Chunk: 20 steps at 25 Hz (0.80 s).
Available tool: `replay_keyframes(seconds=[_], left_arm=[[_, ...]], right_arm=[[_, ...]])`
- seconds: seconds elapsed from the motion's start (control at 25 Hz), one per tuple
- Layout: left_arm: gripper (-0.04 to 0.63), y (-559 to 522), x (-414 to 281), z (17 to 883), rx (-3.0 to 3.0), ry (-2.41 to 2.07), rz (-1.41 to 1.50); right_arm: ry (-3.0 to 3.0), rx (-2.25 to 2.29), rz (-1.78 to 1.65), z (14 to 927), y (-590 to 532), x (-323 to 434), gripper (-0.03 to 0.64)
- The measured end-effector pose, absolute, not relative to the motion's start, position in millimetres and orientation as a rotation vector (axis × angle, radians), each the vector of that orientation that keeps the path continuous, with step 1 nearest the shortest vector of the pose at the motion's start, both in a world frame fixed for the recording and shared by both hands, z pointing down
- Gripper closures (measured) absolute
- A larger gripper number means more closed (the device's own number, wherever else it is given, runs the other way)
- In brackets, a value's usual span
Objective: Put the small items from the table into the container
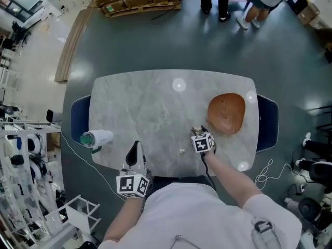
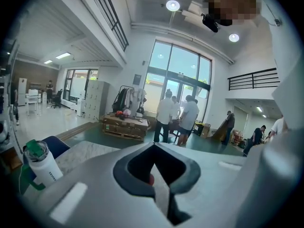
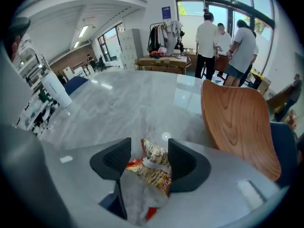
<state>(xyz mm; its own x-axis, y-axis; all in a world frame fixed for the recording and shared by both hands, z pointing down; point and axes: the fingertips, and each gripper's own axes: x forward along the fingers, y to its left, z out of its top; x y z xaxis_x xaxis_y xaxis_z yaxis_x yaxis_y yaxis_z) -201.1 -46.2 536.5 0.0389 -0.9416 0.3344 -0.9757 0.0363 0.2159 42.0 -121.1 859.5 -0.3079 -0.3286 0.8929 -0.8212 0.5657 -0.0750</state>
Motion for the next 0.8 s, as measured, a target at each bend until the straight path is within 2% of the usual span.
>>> replay_keyframes(seconds=[0.04,0.08,0.2,0.44,0.8], left_arm=[[0.592,-45.4,-203.7,536.2,1.931,-1.938,0.119],[0.592,-44.5,-206.6,535.5,1.925,-1.941,0.116],[0.592,-42.1,-215.3,535.4,1.931,-1.954,0.100],[0.592,-46.2,-209.1,529.6,1.995,-1.930,0.056],[0.592,-63.8,-176.0,493.2,2.170,-1.831,-0.038]], right_arm=[[-1.840,0.926,0.647,866.3,-117.5,45.3,0.373],[-1.814,0.926,0.615,871.3,-115.7,47.6,0.505],[-1.816,0.942,0.587,871.2,-115.3,45.4,0.556],[-1.940,1.020,0.594,813.1,-122.2,33.3,0.572],[-2.232,1.236,0.565,645.1,-127.6,21.4,0.575]])
